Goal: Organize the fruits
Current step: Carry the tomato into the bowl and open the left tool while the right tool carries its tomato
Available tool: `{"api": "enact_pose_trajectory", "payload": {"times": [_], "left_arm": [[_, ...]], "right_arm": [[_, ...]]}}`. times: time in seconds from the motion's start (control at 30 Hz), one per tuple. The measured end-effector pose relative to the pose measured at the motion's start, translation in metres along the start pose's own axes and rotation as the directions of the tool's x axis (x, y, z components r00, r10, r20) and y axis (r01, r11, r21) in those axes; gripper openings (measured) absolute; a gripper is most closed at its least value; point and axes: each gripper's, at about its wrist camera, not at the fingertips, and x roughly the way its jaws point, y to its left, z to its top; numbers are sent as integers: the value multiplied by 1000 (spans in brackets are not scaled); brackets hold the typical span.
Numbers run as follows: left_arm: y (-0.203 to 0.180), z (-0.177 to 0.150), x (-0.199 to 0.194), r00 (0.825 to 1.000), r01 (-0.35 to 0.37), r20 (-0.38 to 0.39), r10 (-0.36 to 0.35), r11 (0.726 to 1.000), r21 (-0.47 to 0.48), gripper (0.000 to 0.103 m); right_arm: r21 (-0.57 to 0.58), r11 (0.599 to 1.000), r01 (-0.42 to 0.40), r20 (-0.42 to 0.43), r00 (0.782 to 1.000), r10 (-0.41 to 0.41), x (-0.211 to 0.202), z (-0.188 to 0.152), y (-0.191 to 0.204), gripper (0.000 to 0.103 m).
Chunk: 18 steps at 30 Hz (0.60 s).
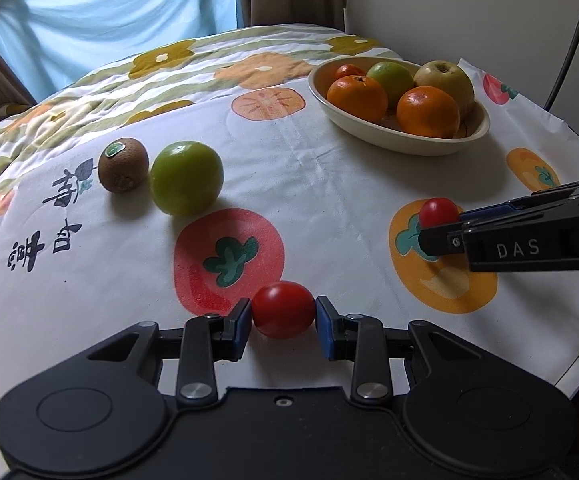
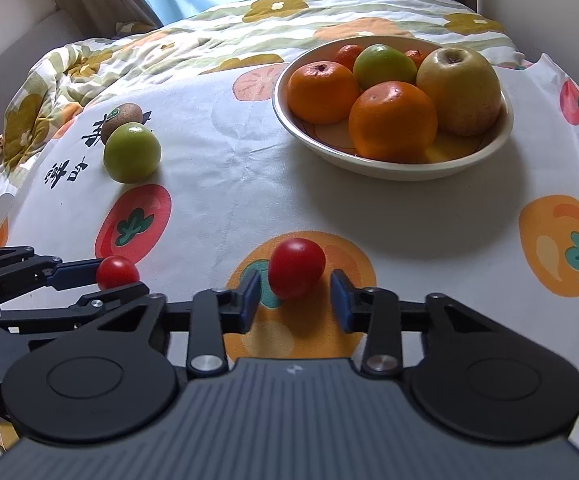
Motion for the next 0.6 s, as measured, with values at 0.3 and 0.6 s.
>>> {"api": "enact_pose_trajectory", "payload": {"times": [0.3, 0.6], "left_arm": [[6, -3, -17, 999, -31, 18, 32, 999, -37, 37], [7, 9, -47, 998, -32, 56, 36, 997, -63, 37]], "right_arm": [[-25, 1000, -1, 18, 1000, 1, 1, 6, 2, 46], [-29, 999, -13, 52, 999, 14, -26, 18, 3, 46]]}}
